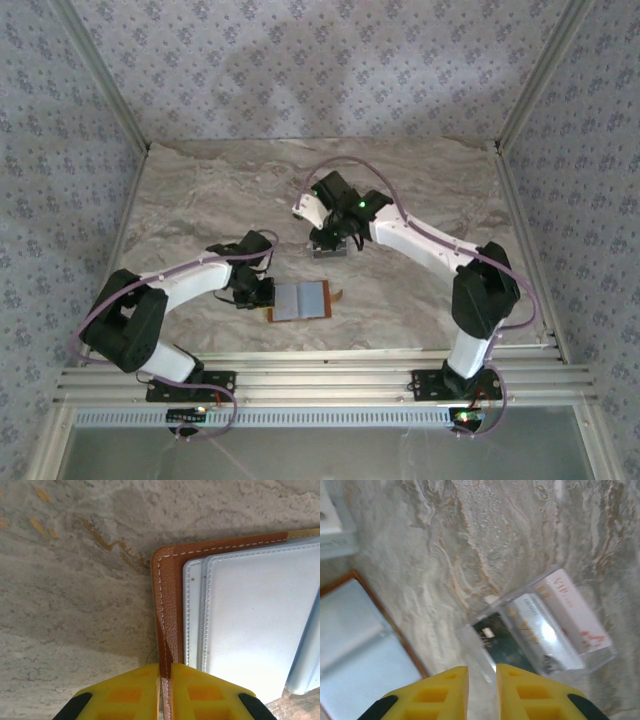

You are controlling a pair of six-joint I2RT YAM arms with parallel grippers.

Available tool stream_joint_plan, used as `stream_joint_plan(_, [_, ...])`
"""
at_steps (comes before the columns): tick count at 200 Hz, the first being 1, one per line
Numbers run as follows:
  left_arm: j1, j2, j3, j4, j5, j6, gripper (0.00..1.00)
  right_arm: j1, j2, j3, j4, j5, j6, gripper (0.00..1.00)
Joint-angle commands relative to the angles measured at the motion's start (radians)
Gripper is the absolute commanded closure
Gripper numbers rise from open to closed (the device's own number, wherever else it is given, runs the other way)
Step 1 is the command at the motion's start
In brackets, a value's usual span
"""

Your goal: Take the credit cards out of the card holder

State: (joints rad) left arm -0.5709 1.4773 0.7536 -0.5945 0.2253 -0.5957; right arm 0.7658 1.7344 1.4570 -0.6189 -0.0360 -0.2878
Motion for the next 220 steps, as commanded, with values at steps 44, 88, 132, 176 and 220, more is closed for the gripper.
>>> stream_joint_plan(44, [0.100,-0.110,-0.032,0.030,0.006,-0.023,0.86,0.126,-0.088,-0.129,0.060,0.094,0.720,0.80])
stream_joint_plan(88, [0.193,-0.187,-0.097,0.099,0.052,-0.052,0.85,0.225,0.005,-0.122,0.044,0.071,0.909,0.73])
stream_joint_plan(132, [0.244,-0.262,-0.166,0.147,0.090,-0.068,0.86,0.301,0.159,0.002,-0.059,0.146,1.071,0.69])
stream_joint_plan(176, [0.290,-0.382,-0.224,0.165,0.094,-0.088,0.80,0.342,0.308,0.161,-0.172,0.194,1.129,0.63])
stream_joint_plan(220, [0.315,-0.487,-0.240,0.139,0.086,-0.085,0.78,0.361,0.403,0.249,-0.237,0.206,1.170,0.56])
